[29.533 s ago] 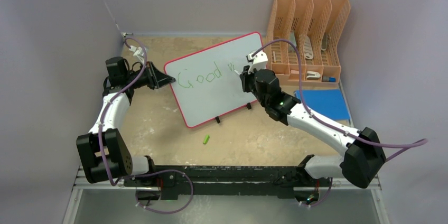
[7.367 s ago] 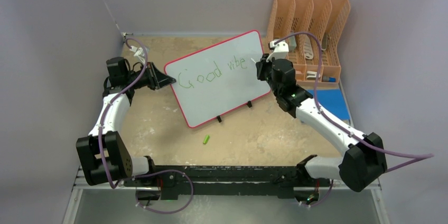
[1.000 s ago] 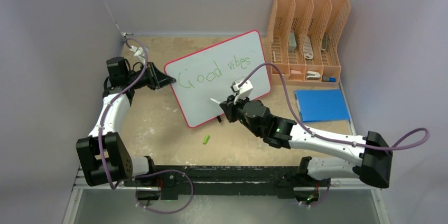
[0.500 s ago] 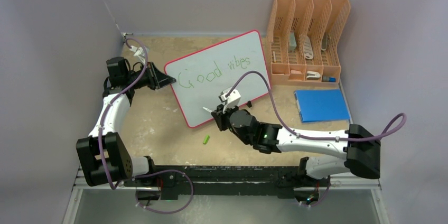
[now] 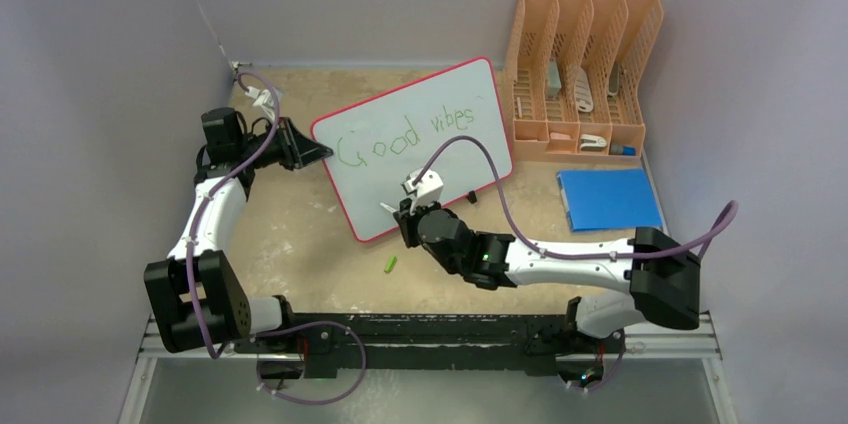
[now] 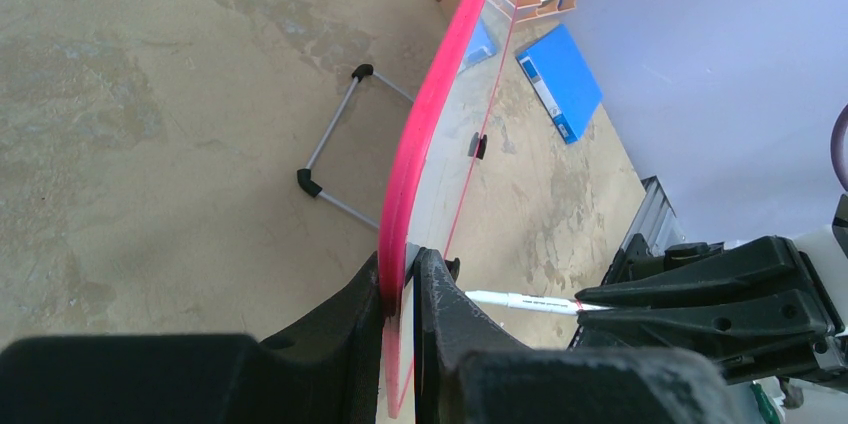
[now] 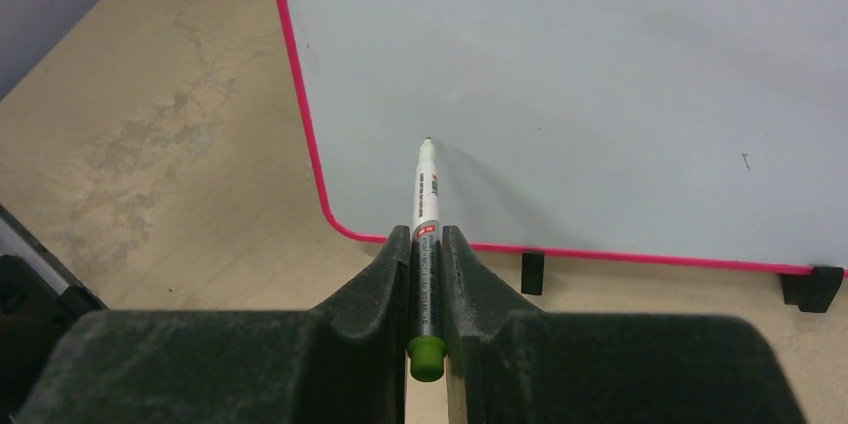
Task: Write a sentence on the whiteboard
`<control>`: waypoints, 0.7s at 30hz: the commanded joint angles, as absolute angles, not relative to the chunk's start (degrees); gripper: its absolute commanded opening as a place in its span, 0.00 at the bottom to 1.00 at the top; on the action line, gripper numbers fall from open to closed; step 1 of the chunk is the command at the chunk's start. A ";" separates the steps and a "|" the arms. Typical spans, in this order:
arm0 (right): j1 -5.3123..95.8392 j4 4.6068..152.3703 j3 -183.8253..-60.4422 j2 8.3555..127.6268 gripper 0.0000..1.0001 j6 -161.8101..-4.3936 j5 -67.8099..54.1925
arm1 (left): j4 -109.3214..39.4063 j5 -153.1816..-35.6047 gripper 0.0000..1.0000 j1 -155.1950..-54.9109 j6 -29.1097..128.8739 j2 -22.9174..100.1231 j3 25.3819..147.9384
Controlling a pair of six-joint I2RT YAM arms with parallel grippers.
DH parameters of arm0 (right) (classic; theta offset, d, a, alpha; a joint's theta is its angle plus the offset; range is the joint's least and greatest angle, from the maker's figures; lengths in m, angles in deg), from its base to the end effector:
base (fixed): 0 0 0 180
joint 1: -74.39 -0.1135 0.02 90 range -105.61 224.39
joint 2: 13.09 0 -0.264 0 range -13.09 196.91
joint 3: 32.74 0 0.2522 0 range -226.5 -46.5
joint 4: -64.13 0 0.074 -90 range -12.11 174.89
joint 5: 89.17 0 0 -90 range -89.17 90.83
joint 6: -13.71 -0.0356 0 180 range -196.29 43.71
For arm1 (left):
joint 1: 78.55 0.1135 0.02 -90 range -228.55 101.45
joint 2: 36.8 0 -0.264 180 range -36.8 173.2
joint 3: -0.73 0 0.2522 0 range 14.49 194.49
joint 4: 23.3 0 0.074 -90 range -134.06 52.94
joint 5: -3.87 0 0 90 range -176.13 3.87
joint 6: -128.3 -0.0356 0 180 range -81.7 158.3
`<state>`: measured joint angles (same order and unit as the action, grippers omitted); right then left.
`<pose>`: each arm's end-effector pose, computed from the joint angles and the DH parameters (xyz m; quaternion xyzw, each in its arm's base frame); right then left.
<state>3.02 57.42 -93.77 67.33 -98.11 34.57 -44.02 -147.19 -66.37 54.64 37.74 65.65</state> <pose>0.1194 0.2922 0.2673 -0.1485 0.7545 0.2786 0.5754 0.2774 0.0280 0.2797 0.0608 0.7865 -0.4559 0.4122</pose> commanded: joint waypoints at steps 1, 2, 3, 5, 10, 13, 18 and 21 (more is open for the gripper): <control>2.58 55.18 -97.13 67.51 0.00 -98.94 38.54 | -43.57 -143.52 0.00 -66.69 54.03 37.02 65.83; 2.58 55.21 -97.39 67.84 0.00 -98.93 38.58 | -43.57 -143.52 0.00 -66.69 54.03 37.02 65.90; 2.58 55.22 -97.59 68.04 0.00 -98.88 38.50 | -43.64 -143.57 0.00 -66.69 54.03 37.02 65.93; 2.58 54.97 -97.78 68.48 0.00 -98.85 38.53 | -43.65 -143.58 0.00 -66.69 54.01 36.95 65.99; 2.61 54.76 -98.36 69.54 0.00 -98.80 39.07 | -43.63 -143.52 0.00 -66.69 53.95 36.94 65.92; 2.58 54.45 -98.55 70.06 0.00 -98.87 39.37 | -43.65 -143.60 0.00 -66.69 53.95 36.91 65.96; 2.58 54.60 -99.01 70.82 0.00 -98.88 39.96 | -43.74 -143.57 0.00 -66.69 53.95 36.85 65.97; 2.58 54.85 -99.02 71.29 0.00 -99.03 39.95 | -43.74 -143.60 0.00 -66.69 53.95 36.76 65.97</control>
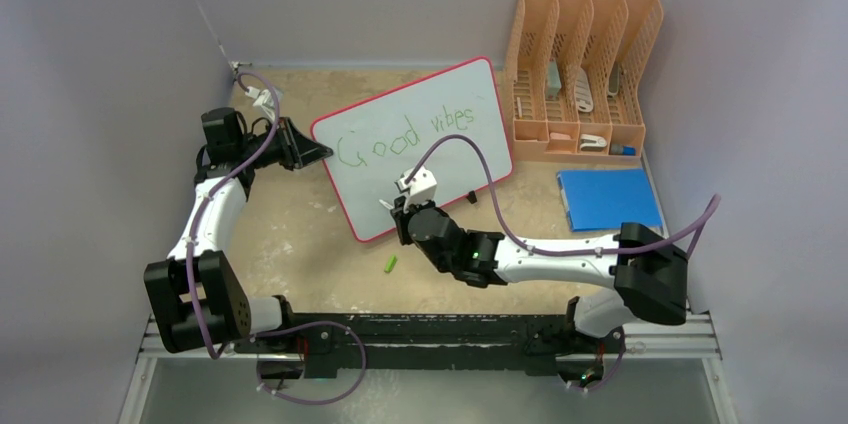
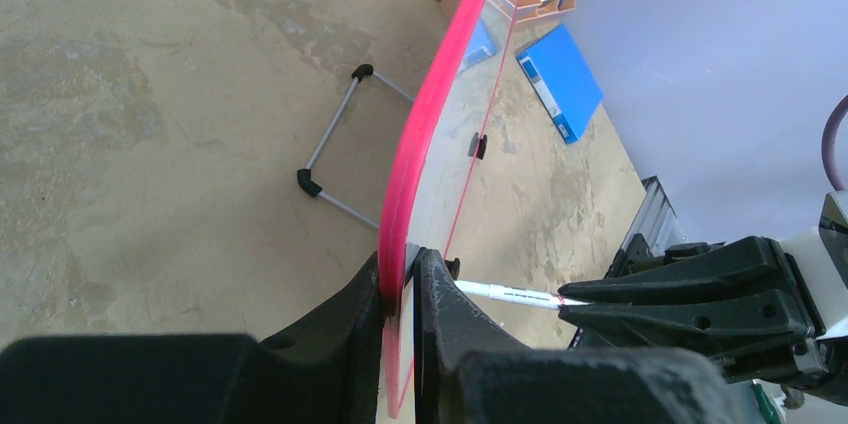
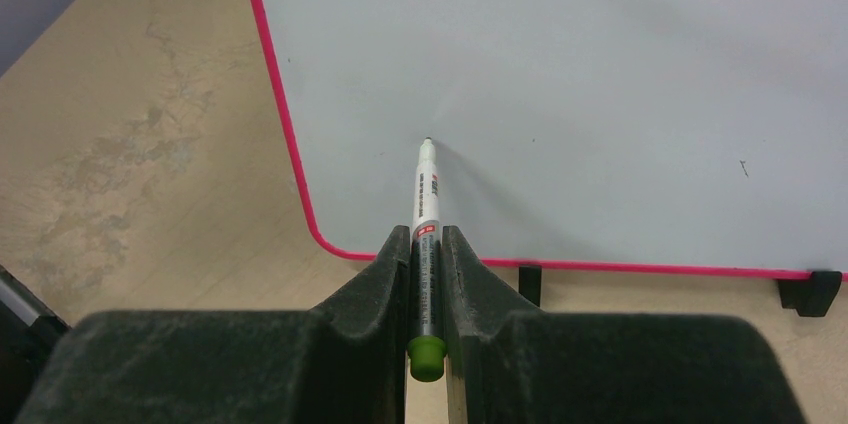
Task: Write a sentence on the whiteboard
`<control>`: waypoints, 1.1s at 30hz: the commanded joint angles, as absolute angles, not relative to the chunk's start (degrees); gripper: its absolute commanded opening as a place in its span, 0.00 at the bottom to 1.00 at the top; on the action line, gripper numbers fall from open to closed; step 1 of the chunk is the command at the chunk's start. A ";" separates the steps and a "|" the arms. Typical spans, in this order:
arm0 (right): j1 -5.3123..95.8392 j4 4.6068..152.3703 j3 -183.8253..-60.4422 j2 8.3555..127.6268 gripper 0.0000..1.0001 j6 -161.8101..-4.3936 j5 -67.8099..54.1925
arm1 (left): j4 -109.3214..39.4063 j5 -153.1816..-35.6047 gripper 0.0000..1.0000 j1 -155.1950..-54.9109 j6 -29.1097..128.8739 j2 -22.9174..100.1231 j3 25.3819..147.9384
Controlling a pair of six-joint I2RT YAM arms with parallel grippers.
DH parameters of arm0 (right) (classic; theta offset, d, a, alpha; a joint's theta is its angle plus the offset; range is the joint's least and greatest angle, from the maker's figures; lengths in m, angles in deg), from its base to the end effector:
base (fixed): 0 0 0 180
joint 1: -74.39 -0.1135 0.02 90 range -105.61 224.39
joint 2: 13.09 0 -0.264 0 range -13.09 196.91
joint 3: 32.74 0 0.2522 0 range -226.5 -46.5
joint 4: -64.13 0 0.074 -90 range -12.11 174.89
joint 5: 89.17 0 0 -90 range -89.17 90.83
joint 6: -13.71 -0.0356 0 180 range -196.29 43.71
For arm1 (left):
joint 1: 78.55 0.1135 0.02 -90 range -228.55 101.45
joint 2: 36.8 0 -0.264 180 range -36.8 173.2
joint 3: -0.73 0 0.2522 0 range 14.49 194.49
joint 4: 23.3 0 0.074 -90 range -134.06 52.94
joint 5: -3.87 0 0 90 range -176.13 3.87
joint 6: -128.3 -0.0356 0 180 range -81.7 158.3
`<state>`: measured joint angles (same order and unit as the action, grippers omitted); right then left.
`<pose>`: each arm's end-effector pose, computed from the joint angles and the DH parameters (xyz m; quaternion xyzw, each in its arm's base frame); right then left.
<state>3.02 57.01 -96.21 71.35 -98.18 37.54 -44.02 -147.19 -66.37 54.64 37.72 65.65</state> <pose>0.1254 0.3054 0.2615 -0.1363 0.7598 0.2553 0.5821 0.2773 0.0280 0.2798 0.0609 0.7864 -0.4559 0.4123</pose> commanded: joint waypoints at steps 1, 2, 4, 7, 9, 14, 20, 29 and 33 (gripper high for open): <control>2.58 54.91 -99.05 71.43 0.00 -98.97 40.01 | -43.73 -143.62 0.00 -66.69 53.95 36.76 65.93; 2.58 54.99 -99.10 71.59 0.00 -99.10 40.02 | -43.74 -143.66 0.00 -66.69 53.90 36.76 65.95; 2.58 55.04 -99.07 71.80 0.00 -99.10 39.84 | -43.74 -143.62 0.00 -66.69 53.89 36.72 65.91; 2.58 55.58 -99.22 72.29 0.00 -99.11 39.62 | -43.74 -143.62 0.00 -66.68 53.86 36.68 65.98; 2.58 55.86 -99.32 72.55 0.00 -99.02 39.74 | -43.74 -143.61 0.00 -66.69 53.86 36.67 65.98; 2.67 56.22 -99.25 72.77 0.00 -98.88 40.48 | -43.74 -143.55 0.00 -66.69 53.85 36.67 65.93; 2.68 57.09 -99.24 73.20 0.00 -98.93 41.57 | -43.83 -143.53 0.00 -66.69 53.77 36.59 65.98; 3.22 58.77 -99.44 73.21 0.00 -99.37 43.96 | -43.86 -143.51 0.00 -66.69 53.68 36.45 65.96; 3.74 59.25 -99.00 72.32 0.00 -99.62 44.84 | -43.92 -143.48 0.00 -66.69 53.68 36.50 65.97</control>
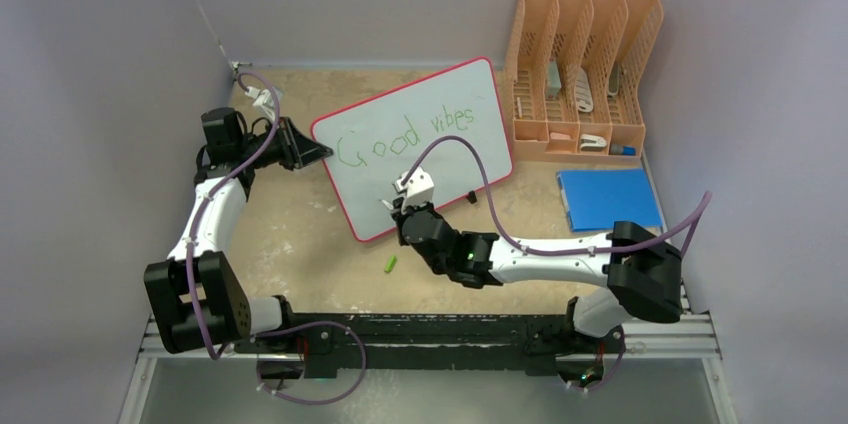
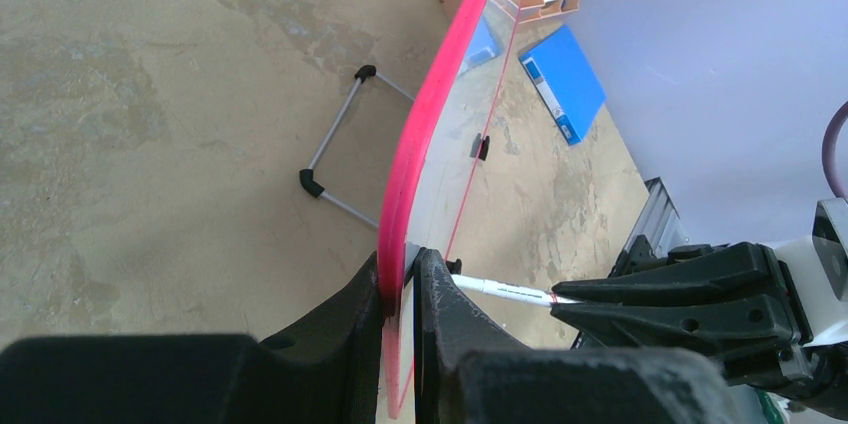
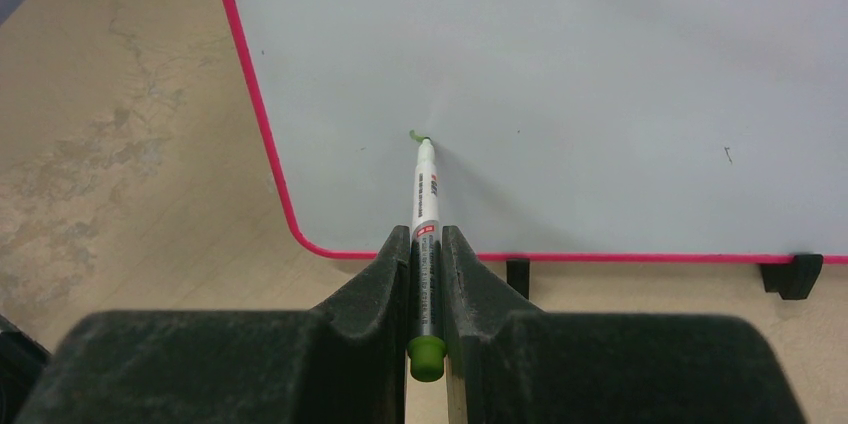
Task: Write a sentence on the whiteboard
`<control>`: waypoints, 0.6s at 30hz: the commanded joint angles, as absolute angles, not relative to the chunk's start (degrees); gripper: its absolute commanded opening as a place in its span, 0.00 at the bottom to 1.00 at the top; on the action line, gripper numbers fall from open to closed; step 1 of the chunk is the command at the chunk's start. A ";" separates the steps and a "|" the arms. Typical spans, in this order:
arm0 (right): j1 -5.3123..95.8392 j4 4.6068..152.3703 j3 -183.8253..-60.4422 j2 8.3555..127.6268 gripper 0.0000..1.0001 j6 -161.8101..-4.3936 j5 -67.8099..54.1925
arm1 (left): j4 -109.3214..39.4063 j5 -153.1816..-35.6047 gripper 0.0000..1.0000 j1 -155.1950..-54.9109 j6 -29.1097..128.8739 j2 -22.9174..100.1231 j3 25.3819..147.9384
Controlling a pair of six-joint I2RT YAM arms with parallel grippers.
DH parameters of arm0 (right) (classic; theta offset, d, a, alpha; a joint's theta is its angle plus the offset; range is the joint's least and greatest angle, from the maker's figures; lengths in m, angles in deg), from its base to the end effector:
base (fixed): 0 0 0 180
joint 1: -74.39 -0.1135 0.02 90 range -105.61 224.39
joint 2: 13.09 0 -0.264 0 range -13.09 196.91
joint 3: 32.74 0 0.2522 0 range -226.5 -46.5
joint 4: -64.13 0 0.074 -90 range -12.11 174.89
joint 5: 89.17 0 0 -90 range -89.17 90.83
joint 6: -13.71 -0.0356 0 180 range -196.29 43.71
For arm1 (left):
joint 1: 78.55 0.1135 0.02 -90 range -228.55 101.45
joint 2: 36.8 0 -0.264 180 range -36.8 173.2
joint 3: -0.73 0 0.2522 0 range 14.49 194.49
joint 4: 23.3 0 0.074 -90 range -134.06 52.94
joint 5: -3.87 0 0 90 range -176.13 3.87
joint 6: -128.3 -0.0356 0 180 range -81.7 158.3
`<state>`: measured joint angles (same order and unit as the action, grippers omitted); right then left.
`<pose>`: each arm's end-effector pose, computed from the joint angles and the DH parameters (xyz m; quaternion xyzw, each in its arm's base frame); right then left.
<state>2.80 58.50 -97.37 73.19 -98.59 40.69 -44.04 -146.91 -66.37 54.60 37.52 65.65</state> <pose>0.1273 0.3103 0.2559 -0.1267 0.7680 0.2274 0.5851 0.2768 0.0280 0.2806 0.0608 0.7867 -0.4536 0.4144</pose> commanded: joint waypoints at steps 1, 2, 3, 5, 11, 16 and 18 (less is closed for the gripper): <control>3.88 59.30 -98.93 72.15 0.00 -99.61 44.94 | -43.92 -143.50 0.00 -66.69 53.68 36.46 65.99; 3.93 59.35 -98.81 71.92 0.00 -99.66 45.01 | -43.92 -143.50 0.00 -66.69 53.68 36.46 65.93; 3.97 59.39 -98.76 71.78 0.00 -99.61 45.04 | -43.92 -143.46 0.00 -66.69 53.68 36.49 65.94; 4.20 59.56 -98.56 71.57 0.00 -99.73 45.02 | -43.91 -143.36 0.00 -66.69 53.68 36.48 65.99; 4.43 59.68 -98.02 70.58 0.00 -100.09 44.75 | -43.92 -143.32 0.00 -66.69 53.68 36.43 65.91; 4.43 55.29 -95.99 66.75 0.00 -97.20 42.18 | -43.92 -143.16 0.00 -66.69 53.68 36.41 65.98; 4.43 54.39 -95.43 65.36 0.00 -96.53 40.37 | -43.92 -143.09 0.00 -66.69 53.68 36.41 65.91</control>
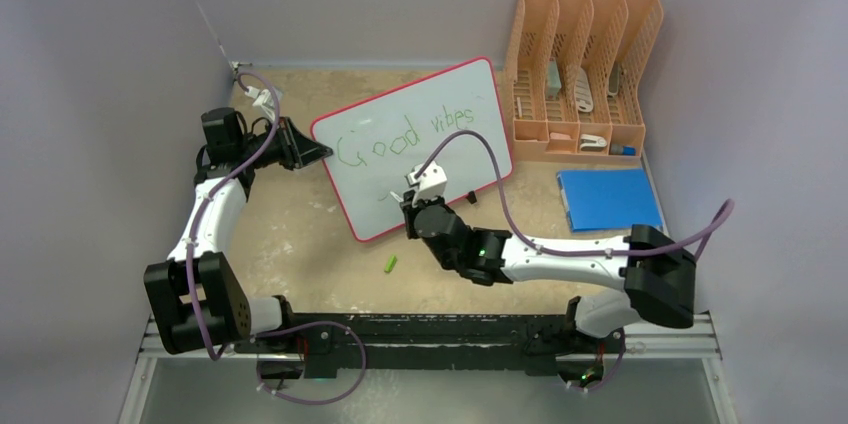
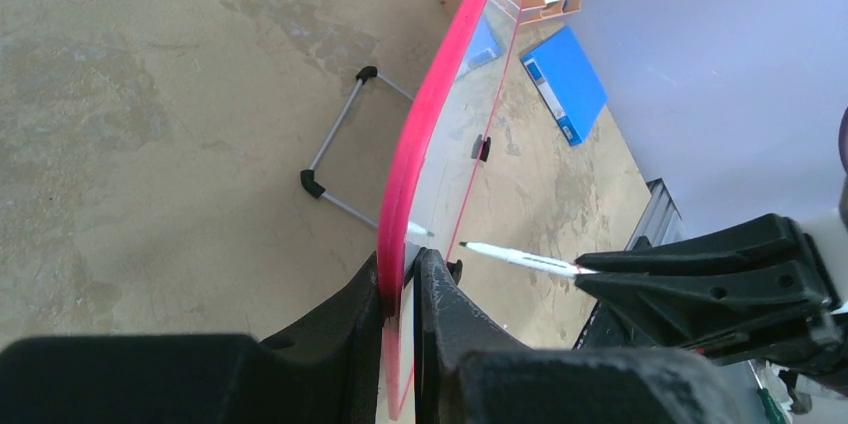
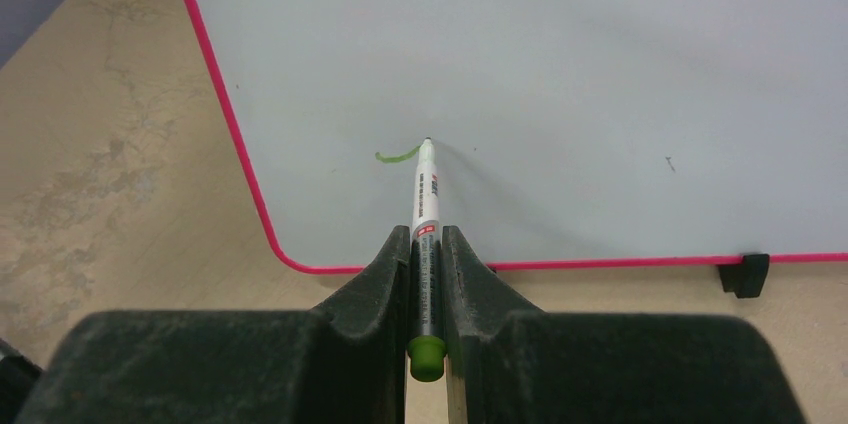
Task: Write a sentence on the whiteboard
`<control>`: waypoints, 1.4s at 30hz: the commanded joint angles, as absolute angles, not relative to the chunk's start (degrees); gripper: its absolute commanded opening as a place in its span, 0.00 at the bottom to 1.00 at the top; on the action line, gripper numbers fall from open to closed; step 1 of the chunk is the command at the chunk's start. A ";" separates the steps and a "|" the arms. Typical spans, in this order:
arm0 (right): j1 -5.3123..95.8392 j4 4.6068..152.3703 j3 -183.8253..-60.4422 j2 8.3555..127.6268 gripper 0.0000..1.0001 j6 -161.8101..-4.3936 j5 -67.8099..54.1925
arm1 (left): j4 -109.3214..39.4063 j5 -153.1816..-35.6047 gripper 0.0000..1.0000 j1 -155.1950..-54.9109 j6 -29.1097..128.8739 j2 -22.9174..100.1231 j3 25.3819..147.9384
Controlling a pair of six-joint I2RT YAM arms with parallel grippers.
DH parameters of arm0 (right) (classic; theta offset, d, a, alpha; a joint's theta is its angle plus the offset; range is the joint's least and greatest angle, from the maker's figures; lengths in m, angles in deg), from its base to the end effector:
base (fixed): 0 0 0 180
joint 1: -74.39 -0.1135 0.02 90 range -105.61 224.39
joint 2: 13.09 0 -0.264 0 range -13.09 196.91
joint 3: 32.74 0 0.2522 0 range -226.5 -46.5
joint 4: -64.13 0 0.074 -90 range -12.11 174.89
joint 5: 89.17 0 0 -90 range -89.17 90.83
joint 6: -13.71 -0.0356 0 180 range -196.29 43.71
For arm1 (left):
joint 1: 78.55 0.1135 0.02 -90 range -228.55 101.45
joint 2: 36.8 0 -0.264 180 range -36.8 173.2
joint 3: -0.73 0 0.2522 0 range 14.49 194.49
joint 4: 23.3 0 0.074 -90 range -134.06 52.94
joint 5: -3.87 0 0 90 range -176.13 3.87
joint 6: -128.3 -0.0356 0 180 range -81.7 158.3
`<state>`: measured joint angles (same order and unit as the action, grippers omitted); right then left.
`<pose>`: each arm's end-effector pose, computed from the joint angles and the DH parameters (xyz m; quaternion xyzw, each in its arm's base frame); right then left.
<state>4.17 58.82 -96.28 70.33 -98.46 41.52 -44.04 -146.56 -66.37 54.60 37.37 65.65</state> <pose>0.1317 0.2977 0.2646 -0.1077 0.7640 0.2236 0.5955 0.2765 0.0280 0.2812 0.0599 0.7872 -0.4511 0.4162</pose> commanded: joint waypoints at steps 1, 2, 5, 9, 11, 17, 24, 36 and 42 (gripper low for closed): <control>4.43 54.19 -95.50 65.22 0.00 -96.10 40.02 | -43.92 -143.15 0.00 -66.69 53.68 36.49 65.94; 4.43 54.35 -95.72 65.33 0.00 -95.80 39.69 | -43.87 -143.16 0.00 -66.69 53.68 36.50 65.92; 4.46 54.40 -96.39 66.10 0.00 -95.44 38.70 | -43.91 -143.13 0.00 -66.68 53.68 36.41 65.98; 4.40 54.17 -97.32 67.81 0.00 -94.76 36.95 | -43.92 -143.15 0.00 -66.68 53.68 36.45 65.93; 4.43 54.34 -97.55 68.56 0.00 -94.81 36.84 | -43.91 -143.11 0.00 -66.69 53.68 36.39 65.93; 4.48 54.73 -97.74 69.57 0.00 -95.01 36.02 | -43.89 -143.14 0.00 -66.69 53.68 36.41 65.91; 4.44 54.70 -98.04 69.79 0.00 -94.70 35.74 | -43.99 -143.14 0.00 -66.69 53.68 36.41 65.97; 4.43 53.93 -98.55 70.31 0.00 -94.05 37.43 | -44.00 -143.08 0.00 -66.69 53.61 36.41 65.99; 4.49 53.48 -98.79 70.49 0.00 -93.65 37.54 | -44.00 -143.04 0.00 -66.69 53.64 36.41 65.96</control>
<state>4.33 56.44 -95.93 70.17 -94.66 35.86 -44.04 -146.51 -66.37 54.60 37.32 65.65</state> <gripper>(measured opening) 0.150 0.116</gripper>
